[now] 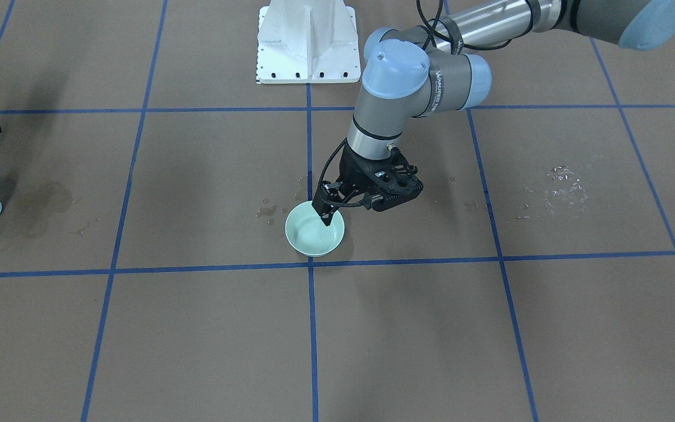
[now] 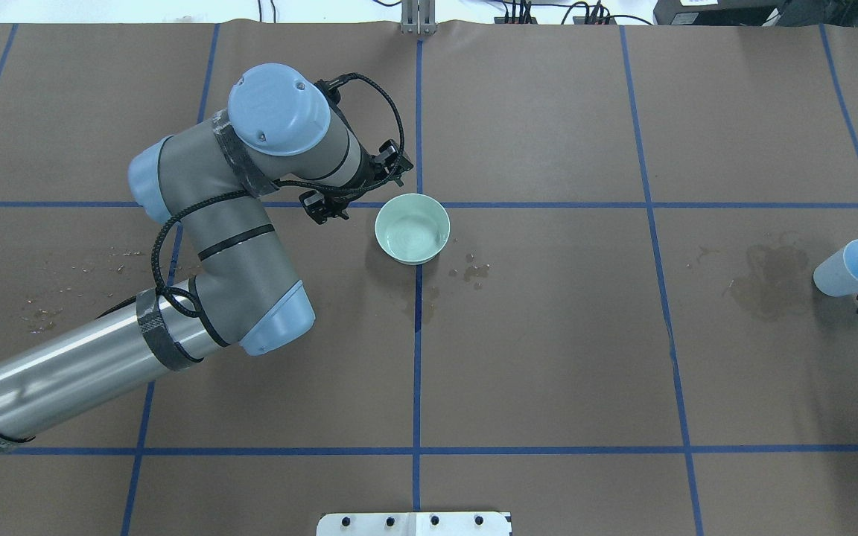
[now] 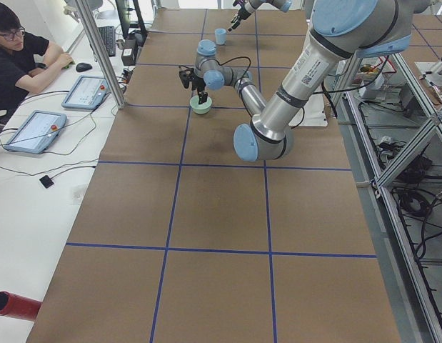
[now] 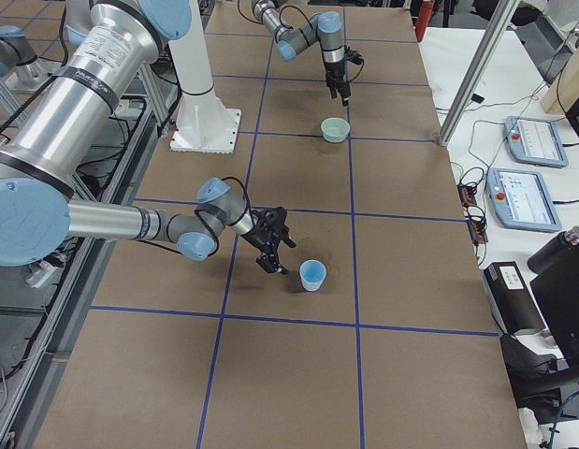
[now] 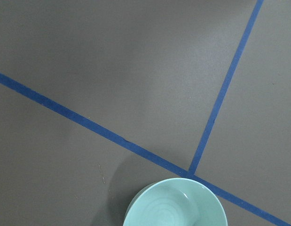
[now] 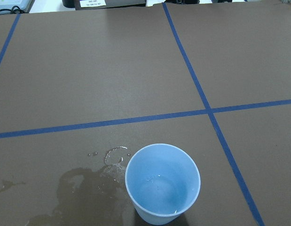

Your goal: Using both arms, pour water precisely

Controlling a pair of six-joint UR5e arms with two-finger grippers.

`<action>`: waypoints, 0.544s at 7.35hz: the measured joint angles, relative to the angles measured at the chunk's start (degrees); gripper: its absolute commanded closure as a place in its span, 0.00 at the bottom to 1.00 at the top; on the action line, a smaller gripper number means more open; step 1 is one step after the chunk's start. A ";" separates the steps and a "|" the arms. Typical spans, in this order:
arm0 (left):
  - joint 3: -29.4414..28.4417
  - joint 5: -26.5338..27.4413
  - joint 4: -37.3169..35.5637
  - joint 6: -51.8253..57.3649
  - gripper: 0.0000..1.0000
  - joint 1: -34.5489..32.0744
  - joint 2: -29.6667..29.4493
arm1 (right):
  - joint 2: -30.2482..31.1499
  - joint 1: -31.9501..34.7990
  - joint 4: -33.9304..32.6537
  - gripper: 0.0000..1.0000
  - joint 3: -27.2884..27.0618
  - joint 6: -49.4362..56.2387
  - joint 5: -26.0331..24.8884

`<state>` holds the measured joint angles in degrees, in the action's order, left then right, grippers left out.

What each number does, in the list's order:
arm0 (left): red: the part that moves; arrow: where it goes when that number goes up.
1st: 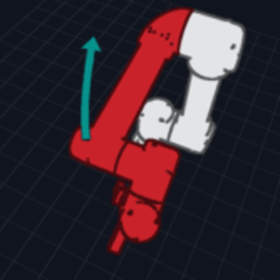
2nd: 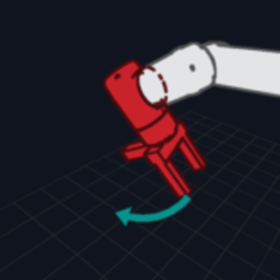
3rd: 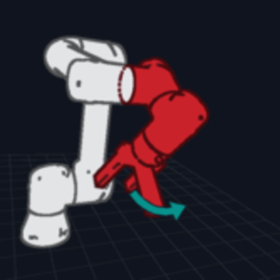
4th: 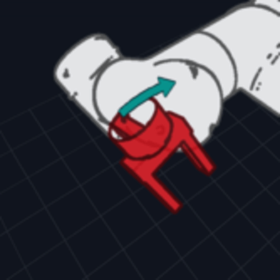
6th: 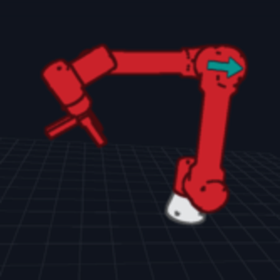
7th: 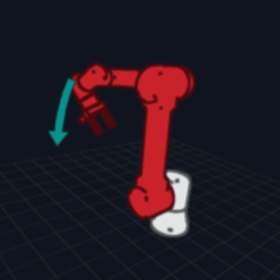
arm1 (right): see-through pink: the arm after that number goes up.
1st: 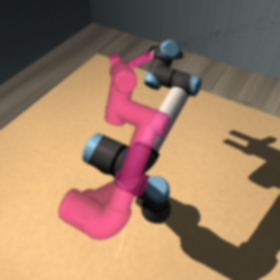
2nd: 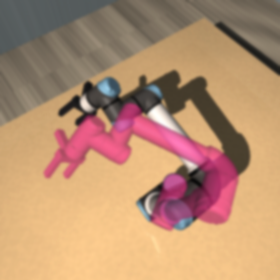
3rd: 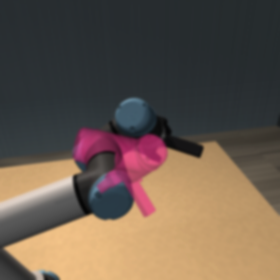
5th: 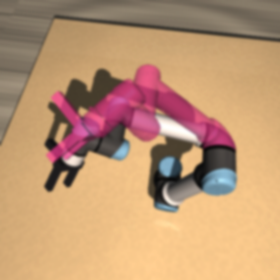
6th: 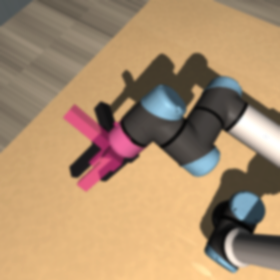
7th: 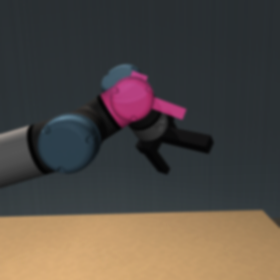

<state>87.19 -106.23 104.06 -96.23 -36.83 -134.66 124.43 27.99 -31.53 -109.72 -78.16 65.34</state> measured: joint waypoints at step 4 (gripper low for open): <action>0.00 -0.03 0.00 -0.01 0.00 0.13 0.01 | -3.64 -5.48 -0.44 0.01 5.75 -3.37 -10.93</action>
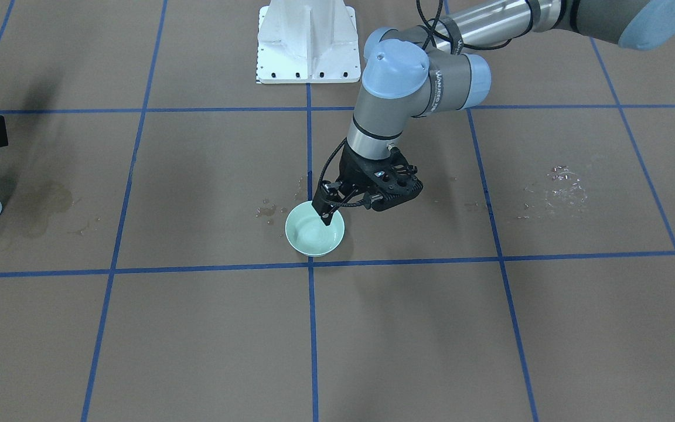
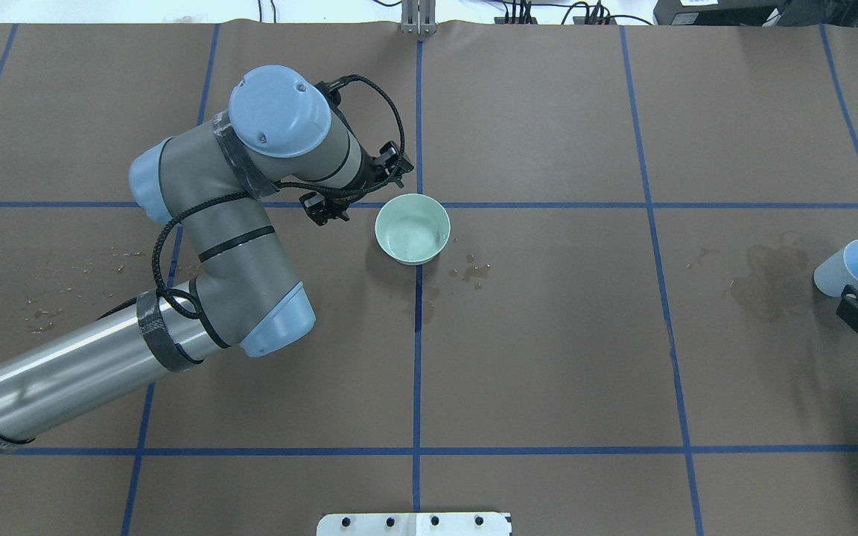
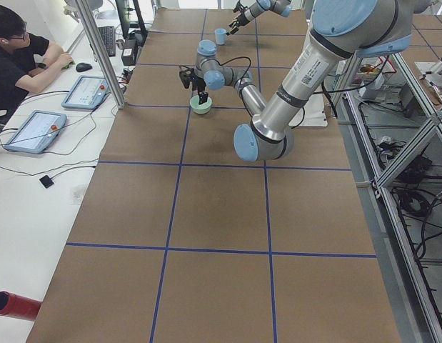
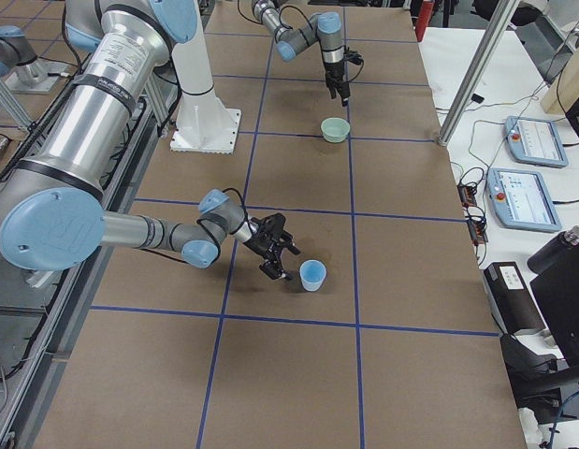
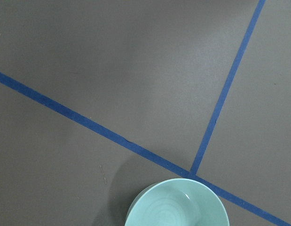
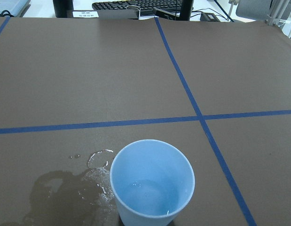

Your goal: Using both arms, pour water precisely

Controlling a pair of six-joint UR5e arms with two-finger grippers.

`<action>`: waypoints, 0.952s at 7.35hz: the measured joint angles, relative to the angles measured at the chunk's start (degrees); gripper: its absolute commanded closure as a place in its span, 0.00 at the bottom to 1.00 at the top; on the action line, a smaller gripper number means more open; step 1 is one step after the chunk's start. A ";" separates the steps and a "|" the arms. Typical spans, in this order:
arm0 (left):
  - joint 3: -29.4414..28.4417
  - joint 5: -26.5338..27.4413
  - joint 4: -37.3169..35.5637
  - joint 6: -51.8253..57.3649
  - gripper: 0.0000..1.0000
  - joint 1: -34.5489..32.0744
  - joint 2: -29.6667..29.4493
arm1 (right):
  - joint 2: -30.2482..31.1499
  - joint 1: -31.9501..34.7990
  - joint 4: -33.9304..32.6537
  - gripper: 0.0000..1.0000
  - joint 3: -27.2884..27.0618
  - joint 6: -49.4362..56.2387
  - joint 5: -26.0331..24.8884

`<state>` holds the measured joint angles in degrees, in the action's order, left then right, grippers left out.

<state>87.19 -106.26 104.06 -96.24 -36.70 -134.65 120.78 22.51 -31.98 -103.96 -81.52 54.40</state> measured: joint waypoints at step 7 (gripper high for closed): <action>-0.15 -0.11 0.00 0.00 0.00 0.08 0.08 | -6.69 -1.68 -0.17 0.01 9.48 -0.13 -7.92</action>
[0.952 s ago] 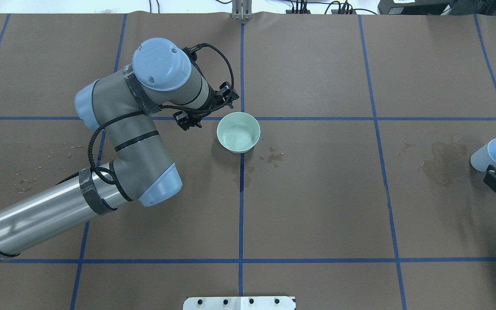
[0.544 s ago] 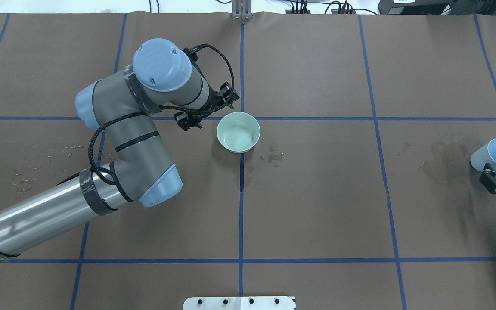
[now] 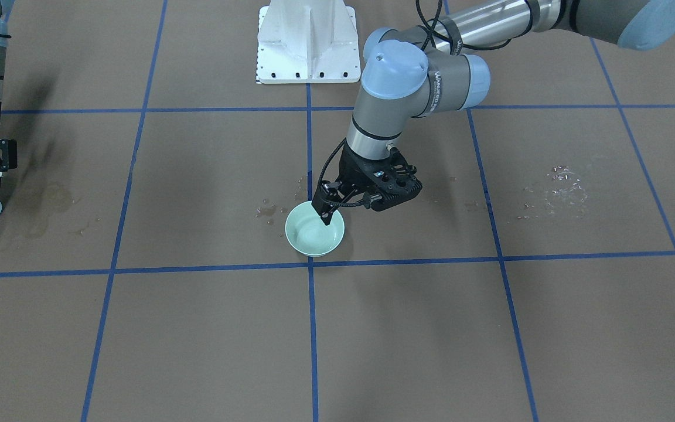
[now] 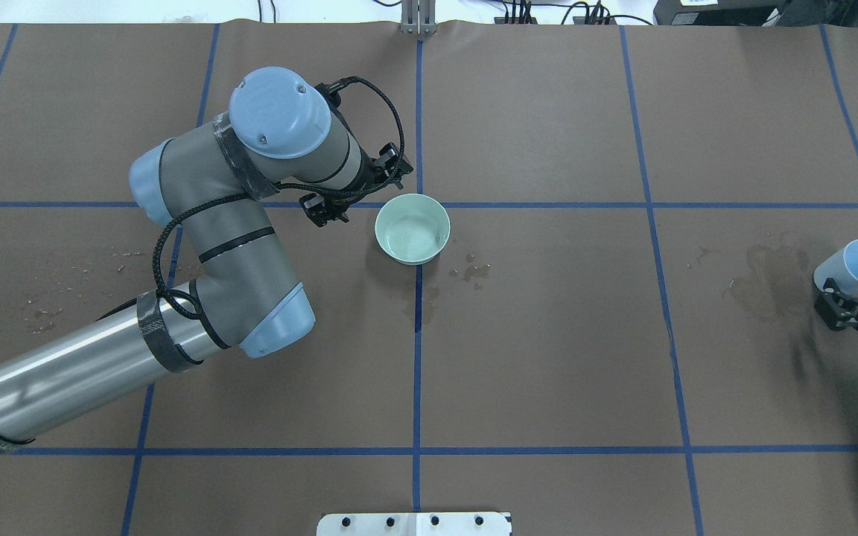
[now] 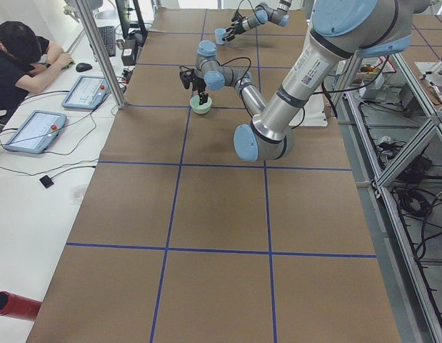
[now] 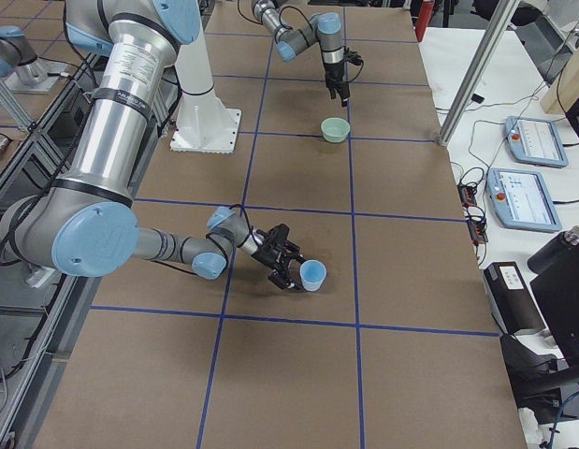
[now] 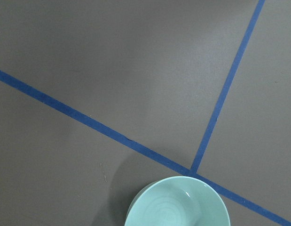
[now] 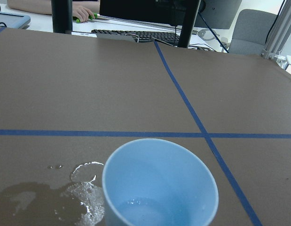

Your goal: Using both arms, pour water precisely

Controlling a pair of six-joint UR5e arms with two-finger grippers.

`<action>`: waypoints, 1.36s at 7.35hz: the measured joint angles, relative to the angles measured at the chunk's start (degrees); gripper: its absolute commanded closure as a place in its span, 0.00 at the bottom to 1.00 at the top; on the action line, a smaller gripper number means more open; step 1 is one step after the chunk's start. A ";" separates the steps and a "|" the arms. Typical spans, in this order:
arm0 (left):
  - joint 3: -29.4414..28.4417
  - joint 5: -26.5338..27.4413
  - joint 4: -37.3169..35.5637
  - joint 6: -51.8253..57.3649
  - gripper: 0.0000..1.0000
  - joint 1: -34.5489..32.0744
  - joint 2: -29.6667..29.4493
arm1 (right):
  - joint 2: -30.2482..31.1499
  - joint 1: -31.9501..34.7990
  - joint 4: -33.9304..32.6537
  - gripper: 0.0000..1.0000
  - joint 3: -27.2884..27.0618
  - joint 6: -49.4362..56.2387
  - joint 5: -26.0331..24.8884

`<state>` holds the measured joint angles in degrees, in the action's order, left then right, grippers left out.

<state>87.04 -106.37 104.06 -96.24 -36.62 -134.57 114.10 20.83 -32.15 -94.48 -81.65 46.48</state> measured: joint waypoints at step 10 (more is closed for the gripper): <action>-0.34 -0.16 0.08 0.00 0.00 0.12 -0.08 | -2.16 1.50 0.59 0.00 2.83 3.52 -0.03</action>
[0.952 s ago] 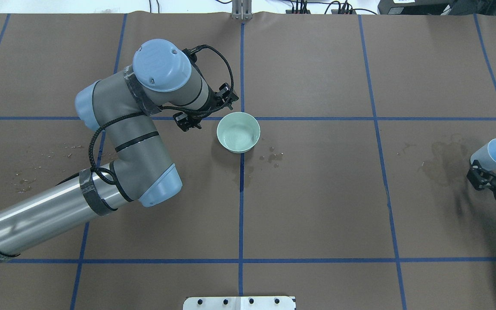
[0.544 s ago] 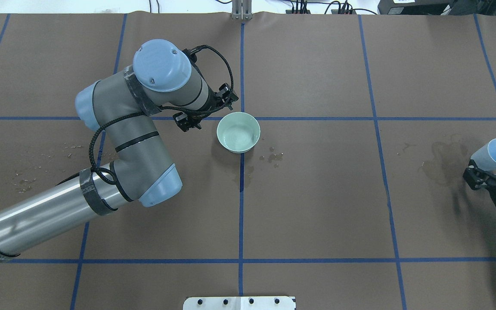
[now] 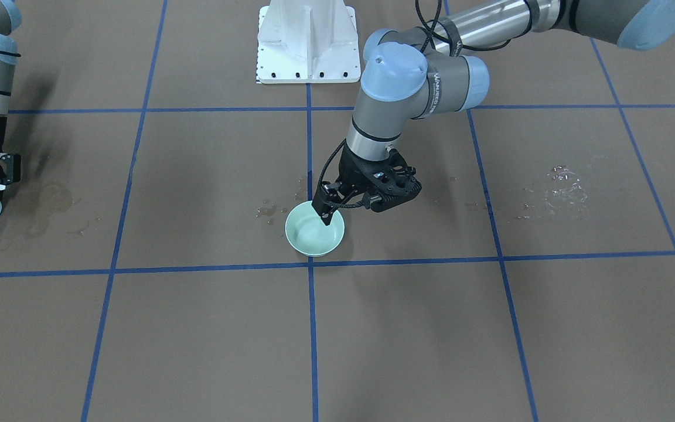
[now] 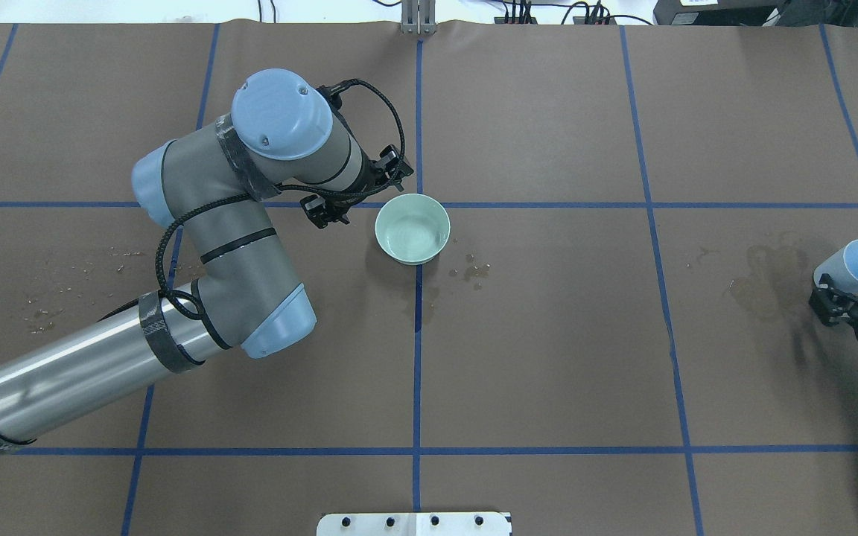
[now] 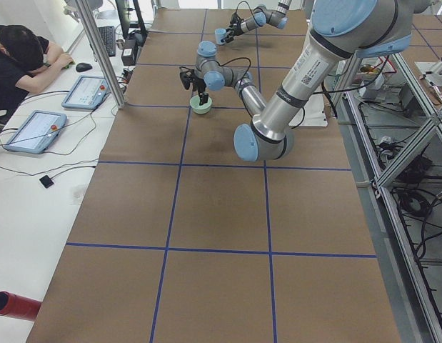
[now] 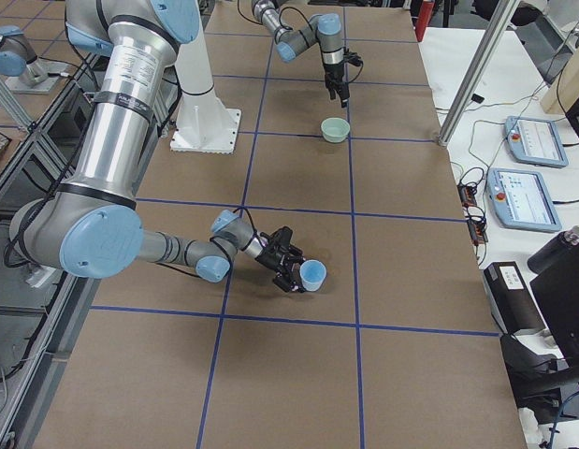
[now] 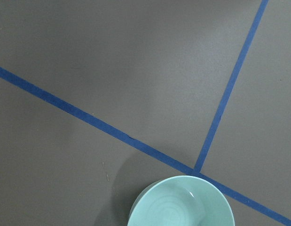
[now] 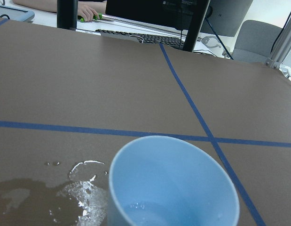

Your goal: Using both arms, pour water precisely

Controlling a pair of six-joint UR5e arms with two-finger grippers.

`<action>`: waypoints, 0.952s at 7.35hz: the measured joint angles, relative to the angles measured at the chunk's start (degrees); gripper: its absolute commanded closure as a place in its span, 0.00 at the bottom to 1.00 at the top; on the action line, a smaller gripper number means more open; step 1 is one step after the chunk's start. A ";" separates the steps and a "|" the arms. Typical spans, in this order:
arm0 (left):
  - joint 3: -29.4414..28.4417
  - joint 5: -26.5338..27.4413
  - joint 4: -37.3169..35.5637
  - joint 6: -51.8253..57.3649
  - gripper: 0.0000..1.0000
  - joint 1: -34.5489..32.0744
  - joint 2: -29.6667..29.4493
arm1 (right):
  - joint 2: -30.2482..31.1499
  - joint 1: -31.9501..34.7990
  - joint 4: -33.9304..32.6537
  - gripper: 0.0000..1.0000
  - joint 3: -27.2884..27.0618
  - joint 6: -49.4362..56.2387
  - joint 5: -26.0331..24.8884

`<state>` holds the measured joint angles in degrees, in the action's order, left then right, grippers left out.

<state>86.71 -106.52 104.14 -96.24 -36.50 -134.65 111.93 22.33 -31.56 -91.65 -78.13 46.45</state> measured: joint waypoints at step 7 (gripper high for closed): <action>-0.05 -0.08 -0.06 0.00 0.00 0.03 -0.11 | -3.75 4.11 0.09 0.58 2.58 2.34 0.38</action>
<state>86.65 -106.60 104.07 -96.24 -36.47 -134.76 108.19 26.44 -31.48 -89.07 -75.79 46.83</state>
